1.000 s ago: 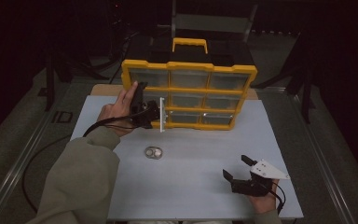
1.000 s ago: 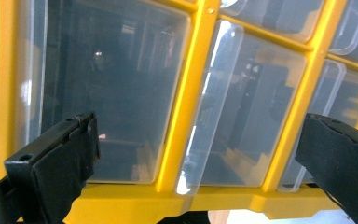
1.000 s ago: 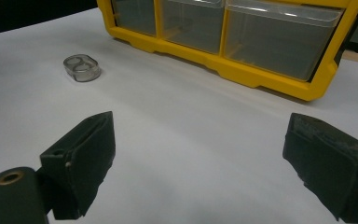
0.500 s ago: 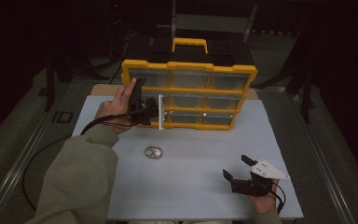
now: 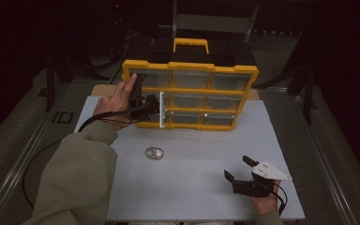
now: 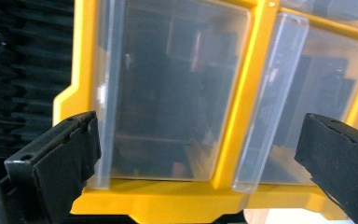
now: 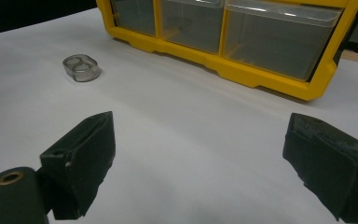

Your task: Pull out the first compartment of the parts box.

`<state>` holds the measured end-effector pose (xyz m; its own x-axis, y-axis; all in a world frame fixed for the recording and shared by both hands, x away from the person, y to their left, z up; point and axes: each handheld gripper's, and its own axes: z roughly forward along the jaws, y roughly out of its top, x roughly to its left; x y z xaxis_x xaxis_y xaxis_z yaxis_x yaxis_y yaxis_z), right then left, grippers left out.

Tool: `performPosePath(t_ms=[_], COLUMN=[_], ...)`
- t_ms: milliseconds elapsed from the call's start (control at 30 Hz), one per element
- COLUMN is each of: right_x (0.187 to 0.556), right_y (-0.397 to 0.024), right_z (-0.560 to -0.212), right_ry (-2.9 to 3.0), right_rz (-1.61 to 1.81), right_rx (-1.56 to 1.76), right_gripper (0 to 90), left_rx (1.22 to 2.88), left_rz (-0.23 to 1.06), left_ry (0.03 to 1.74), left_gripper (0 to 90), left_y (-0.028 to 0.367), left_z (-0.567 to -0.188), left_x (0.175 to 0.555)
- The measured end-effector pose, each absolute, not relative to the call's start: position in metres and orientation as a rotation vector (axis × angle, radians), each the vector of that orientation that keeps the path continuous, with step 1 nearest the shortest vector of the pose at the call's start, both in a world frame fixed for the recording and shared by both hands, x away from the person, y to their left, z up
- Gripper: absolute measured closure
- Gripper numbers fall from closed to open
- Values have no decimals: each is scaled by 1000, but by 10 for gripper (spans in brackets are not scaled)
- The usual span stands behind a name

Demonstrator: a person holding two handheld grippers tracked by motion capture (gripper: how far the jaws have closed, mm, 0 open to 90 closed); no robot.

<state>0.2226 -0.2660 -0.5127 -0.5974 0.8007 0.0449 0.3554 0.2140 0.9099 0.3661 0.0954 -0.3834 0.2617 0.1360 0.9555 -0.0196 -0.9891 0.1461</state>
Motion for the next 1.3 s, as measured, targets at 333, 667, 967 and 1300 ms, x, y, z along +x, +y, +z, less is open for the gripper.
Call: performPosePath(t_ms=[333, 667, 967, 1300], right_x=[222, 223, 223, 223], right_y=[-266, -266, -266, -267], right_z=[-512, -513, -513, -513], right_ry=[2054, 2056, 2054, 2055], right_rz=[1359, 1357, 1362, 1363], right_rx=[1071, 1070, 1073, 1076], right_gripper=[96, 96, 97, 96], left_rx=[2376, 2359, 2326, 2304], left_rz=[1864, 1900, 1969, 2017], left_ry=[117, 123, 113, 149], left_gripper=[9, 9, 22, 51], left_y=[97, 96, 96, 98], left_z=[-375, -368, -363, -361], left_x=[370, 375, 380, 388])
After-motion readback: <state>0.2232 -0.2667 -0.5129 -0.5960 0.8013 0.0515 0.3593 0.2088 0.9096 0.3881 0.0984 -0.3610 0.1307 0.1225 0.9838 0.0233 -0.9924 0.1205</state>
